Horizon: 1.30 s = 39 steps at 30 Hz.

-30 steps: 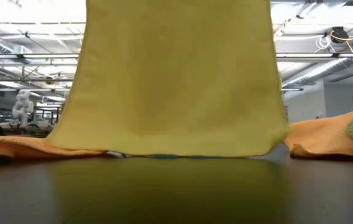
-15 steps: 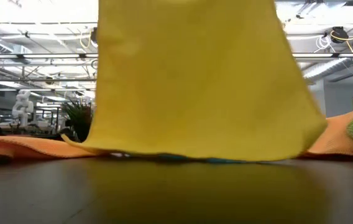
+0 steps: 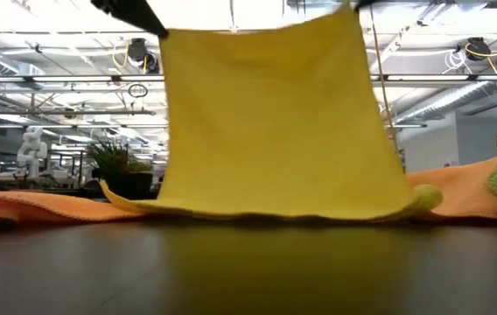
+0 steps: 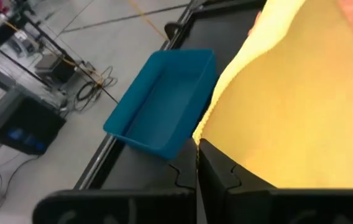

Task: Fold microfiber towels
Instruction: Fold the yellow microfiber cloth

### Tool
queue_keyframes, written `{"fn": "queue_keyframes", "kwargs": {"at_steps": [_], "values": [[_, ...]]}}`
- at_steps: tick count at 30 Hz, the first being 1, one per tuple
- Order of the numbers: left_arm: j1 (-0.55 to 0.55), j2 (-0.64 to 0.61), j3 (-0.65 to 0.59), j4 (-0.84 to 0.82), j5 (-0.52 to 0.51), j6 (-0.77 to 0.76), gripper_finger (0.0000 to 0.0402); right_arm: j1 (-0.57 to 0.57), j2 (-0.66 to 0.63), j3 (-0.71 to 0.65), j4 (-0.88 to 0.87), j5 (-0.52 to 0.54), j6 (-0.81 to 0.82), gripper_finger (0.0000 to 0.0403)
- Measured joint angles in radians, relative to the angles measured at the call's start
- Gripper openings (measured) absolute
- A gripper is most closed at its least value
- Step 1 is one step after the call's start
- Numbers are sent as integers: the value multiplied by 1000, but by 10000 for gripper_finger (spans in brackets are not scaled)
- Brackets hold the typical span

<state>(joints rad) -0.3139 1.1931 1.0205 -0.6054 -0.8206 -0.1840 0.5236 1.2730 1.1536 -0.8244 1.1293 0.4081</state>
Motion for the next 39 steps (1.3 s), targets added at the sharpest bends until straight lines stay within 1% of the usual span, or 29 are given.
{"fn": "queue_keyframes", "kwargs": {"at_steps": [3,7,11,14,16,19,21,24,27,30,33,36,39], "values": [[44,0,-63,72,57,27,4,-41,-20,-122,63,-45,25,0],[85,0,-150,184,131,70,5,-84,-72,-277,230,-111,12,0],[102,1,-196,232,185,71,5,-103,-143,-400,424,-157,-74,0],[99,1,-222,271,204,67,4,-106,-207,-455,543,-179,-127,0],[87,1,-226,271,230,49,3,-103,-239,-489,622,-230,-157,0],[57,3,-226,265,264,18,6,-88,-260,-545,744,-345,-164,0],[29,17,-226,269,271,2,7,-70,-254,-587,823,-416,-162,0],[-24,32,-228,265,271,-22,3,-35,-210,-653,931,-480,-134,0],[-73,74,-227,263,273,-42,6,4,-153,-689,993,-483,-90,0],[-104,133,-227,283,274,-52,7,37,-104,-701,1009,-491,-59,0],[-124,192,-227,280,290,-60,3,60,-66,-701,1053,-517,-53,0],[-134,240,-227,280,301,-65,8,74,-32,-700,1106,-561,-53,0],[-141,275,-227,304,311,-65,8,83,2,-700,1110,-595,-43,0]]}}
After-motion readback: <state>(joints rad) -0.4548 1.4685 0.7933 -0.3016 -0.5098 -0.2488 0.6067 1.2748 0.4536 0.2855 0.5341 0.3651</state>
